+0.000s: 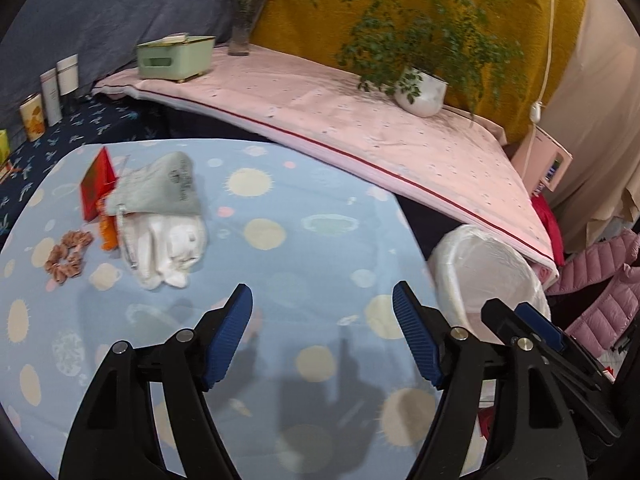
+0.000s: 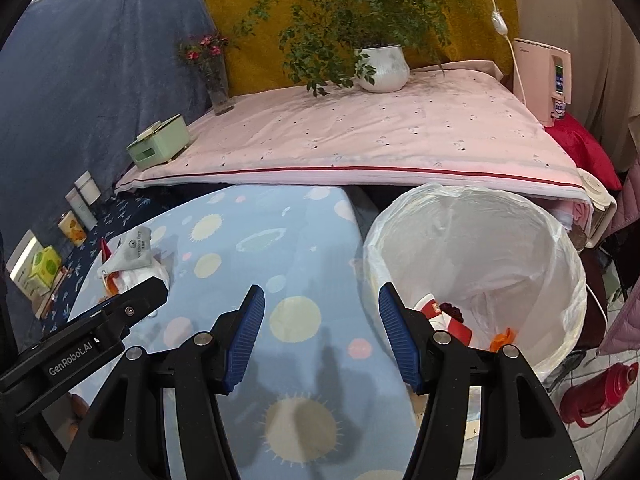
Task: Collect trash
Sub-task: 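Move both grippers back over the table toward the remaining items, then grasp the pink scrunchie with the left gripper while the right gripper grasps the grey pouch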
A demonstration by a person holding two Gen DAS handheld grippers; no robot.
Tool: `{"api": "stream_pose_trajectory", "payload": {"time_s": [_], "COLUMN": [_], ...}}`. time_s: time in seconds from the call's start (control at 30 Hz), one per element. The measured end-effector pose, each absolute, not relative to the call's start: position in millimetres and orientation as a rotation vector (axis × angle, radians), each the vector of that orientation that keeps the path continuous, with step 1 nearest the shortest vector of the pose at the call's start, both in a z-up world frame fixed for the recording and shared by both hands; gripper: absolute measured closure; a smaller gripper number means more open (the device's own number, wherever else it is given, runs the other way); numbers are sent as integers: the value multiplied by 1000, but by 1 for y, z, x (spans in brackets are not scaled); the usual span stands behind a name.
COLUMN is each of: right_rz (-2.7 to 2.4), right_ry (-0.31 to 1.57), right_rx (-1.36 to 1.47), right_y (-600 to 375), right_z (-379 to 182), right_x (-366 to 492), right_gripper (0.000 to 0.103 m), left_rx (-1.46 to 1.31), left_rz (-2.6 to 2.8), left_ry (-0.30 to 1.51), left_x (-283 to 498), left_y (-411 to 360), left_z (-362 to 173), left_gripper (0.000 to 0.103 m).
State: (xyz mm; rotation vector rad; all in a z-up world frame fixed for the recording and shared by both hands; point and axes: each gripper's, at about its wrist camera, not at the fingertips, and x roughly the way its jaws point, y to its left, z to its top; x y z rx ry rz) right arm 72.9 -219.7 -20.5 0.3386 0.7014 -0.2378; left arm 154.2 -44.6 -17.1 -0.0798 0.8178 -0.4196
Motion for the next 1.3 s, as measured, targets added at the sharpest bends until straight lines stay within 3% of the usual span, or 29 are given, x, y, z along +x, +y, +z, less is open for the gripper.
{"api": "stream_pose_trajectory", "payload": {"time_s": [0.73,1.17,1.3], "right_rz": [-46,39,39], "right_ry": [770,761,770], "right_rx": [235,195,196], "right_y": [-92,-28,-18], "right_z": [-27,-25,-29], "right_x": [148,228,253], "right_gripper": [45,45,45], "left_rx": [-176,-227,-237], "left_rz": [-126,-52,-86], "left_ry": [873,922,959], "left_x": [210,266,278], "left_y": [130,194,194], "left_z": [-55,-83,-94], "left_gripper": [15,16,30]}}
